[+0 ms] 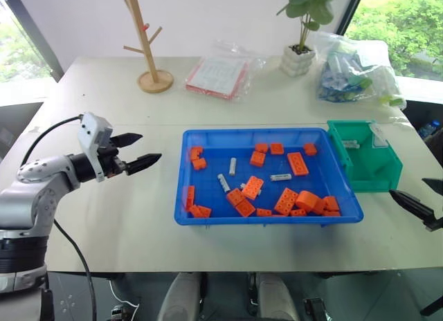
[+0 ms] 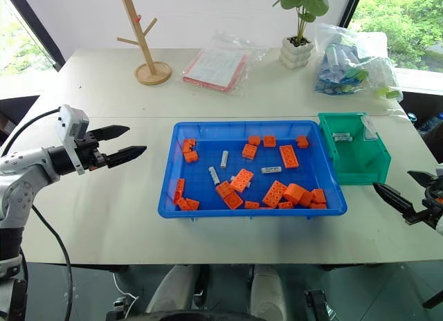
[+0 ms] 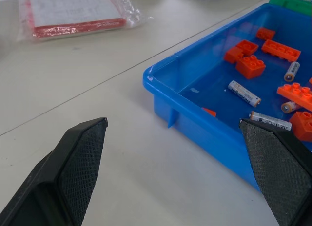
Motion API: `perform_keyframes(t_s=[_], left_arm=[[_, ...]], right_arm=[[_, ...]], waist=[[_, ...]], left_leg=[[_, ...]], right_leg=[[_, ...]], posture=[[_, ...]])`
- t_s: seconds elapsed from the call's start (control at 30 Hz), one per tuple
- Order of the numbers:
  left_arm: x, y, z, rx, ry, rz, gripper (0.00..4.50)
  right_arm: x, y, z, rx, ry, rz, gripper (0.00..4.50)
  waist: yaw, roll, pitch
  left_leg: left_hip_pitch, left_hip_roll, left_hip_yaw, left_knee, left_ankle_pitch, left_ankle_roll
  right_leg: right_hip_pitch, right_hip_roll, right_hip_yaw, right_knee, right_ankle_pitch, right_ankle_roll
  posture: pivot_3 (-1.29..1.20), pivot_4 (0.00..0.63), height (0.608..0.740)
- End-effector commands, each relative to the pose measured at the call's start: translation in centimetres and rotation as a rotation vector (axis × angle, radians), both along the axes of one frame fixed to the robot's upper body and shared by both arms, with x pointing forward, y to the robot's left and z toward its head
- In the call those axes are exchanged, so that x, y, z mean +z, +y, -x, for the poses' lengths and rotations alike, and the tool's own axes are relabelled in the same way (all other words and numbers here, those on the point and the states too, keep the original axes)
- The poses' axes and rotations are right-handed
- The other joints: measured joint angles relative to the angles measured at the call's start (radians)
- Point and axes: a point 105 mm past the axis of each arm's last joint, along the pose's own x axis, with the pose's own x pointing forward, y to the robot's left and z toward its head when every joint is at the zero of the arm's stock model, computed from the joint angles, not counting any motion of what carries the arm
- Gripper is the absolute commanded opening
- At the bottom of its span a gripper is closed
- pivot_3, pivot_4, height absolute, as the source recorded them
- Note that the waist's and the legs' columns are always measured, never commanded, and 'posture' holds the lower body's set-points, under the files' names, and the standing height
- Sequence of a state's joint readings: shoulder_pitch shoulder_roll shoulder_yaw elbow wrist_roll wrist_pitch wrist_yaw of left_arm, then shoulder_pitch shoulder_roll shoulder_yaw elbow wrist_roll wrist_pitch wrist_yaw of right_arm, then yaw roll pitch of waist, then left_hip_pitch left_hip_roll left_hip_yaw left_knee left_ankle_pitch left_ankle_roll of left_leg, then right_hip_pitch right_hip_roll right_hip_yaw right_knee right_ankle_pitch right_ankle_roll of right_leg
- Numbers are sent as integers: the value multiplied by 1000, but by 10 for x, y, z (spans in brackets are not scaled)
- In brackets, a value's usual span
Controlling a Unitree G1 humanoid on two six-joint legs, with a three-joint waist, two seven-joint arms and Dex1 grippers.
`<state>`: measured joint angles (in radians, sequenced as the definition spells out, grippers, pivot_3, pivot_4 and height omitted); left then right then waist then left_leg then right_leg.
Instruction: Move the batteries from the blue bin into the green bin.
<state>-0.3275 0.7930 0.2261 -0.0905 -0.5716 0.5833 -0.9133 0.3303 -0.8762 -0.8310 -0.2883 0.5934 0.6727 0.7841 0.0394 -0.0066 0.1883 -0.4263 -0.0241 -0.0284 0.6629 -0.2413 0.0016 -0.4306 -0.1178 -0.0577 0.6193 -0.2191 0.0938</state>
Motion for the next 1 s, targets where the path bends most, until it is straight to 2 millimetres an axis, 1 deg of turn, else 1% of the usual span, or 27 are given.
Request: perform_keyframes(t_s=[0.03, 0.3, 0.47, 0.57, 0.67, 0.77, 0.83, 0.97, 1.0], left_arm=[[14, 2, 2, -2, -68, -27, 4500], [11, 0, -1, -1, -72, -46, 4500], [13, -1, -3, -4, -83, -43, 4500], [15, -6, -3, -15, -97, -31, 4500], [19, -11, 2, -32, -108, -14, 4500], [20, -14, 8, -46, -103, 5, 4500], [20, -16, 13, -71, -93, 5, 4500], [22, -24, 25, -155, -61, -8, 4500], [23, -27, 28, -181, -55, -14, 4500]], right_arm=[[10, 4, -1, 19, -29, 23, 4497], [11, 2, -2, 15, -32, 34, 4497], [13, 0, -5, 16, -37, 44, 4497], [15, -1, -8, 25, -36, 54, 4497], [23, 3, -14, 49, -50, 63, 4497], [32, 14, -18, 91, -57, 75, 4497], [36, 29, -22, 149, -50, 92, 4497], [44, 72, -36, 272, -20, 108, 4497], [45, 88, -43, 311, -18, 99, 4497]], waist=[[0, 0, 0], [0, 0, 0], [0, 0, 0], [0, 0, 0], [-2, 0, 0], [-2, 0, 0], [-2, 0, 0], [-6, 0, 0], [-7, -1, 1]], left_leg=[[0, 0, 0, 0, 0, 0], [0, 0, 0, 0, 0, 0], [0, 0, 0, 0, 0, 0], [0, 0, 0, 0, 0, 0], [1, 0, 0, 1, 0, 0], [1, 0, 0, 1, 0, 0], [1, 0, 0, 1, 0, 0], [2, 0, 0, 1, 0, 0], [1, 0, 0, 1, 0, 0]], right_leg=[[0, 0, 0, 0, 0, 0], [0, 0, 0, 0, 0, 0], [0, 0, 0, 0, 0, 0], [0, 0, 0, 1, 0, 0], [0, 0, 0, 1, 0, 0], [0, 0, 0, 2, 0, 0], [0, 0, 0, 2, 0, 0], [0, 0, 0, 3, 0, 0], [0, 0, 0, 3, 0, 0]], posture=[[0, 150, 692], [0, 150, 692], [0, 150, 692], [0, 150, 692], [0, 150, 692], [0, 150, 692], [0, 150, 692], [0, 150, 692], [0, 150, 692]])
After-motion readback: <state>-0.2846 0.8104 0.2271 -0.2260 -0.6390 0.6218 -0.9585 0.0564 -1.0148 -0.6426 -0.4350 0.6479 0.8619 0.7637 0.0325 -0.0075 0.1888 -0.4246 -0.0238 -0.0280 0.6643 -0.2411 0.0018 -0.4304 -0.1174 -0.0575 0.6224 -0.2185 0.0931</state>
